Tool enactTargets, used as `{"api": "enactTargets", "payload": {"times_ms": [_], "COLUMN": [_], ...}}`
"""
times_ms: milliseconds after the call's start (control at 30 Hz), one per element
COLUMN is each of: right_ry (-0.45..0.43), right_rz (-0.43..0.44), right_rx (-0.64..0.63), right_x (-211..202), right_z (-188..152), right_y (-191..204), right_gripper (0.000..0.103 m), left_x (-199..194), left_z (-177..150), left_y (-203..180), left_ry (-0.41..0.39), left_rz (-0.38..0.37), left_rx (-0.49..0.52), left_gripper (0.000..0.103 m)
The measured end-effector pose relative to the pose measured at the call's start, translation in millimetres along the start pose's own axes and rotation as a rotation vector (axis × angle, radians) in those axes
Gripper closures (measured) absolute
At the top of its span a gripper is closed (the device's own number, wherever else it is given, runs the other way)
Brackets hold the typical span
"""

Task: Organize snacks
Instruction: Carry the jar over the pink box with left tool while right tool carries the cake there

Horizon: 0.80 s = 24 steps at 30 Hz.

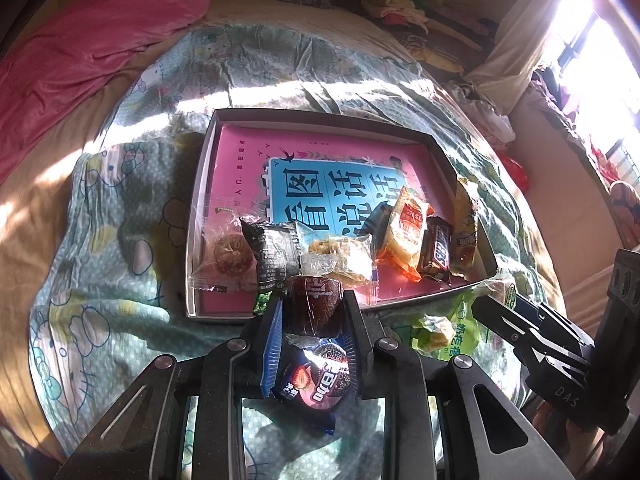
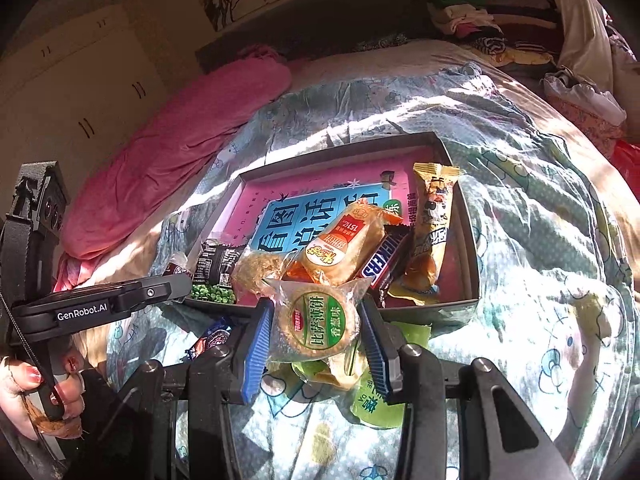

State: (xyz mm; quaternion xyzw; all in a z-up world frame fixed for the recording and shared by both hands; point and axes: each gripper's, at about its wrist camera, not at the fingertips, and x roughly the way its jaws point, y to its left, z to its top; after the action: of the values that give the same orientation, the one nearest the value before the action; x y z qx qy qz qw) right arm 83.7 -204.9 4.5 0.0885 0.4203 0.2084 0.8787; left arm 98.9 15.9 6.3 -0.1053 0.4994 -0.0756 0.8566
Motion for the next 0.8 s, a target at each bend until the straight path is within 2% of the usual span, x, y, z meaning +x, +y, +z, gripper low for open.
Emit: {"api": "enactTargets", "payload": {"times_ms": [800], "right_ry": [0.012], "right_rz": [-0.089], "right_rx": [0.048], "right_x": [14], "right_z": [14], "right_y": [-30], "right_gripper": [0.06], "left_x": [45], "left_z": [8], "left_y": [-16], "left_ry": [0.056], "left_rz": [-0.007], "left_rx": [0.027], "left_gripper": [0.075]}}
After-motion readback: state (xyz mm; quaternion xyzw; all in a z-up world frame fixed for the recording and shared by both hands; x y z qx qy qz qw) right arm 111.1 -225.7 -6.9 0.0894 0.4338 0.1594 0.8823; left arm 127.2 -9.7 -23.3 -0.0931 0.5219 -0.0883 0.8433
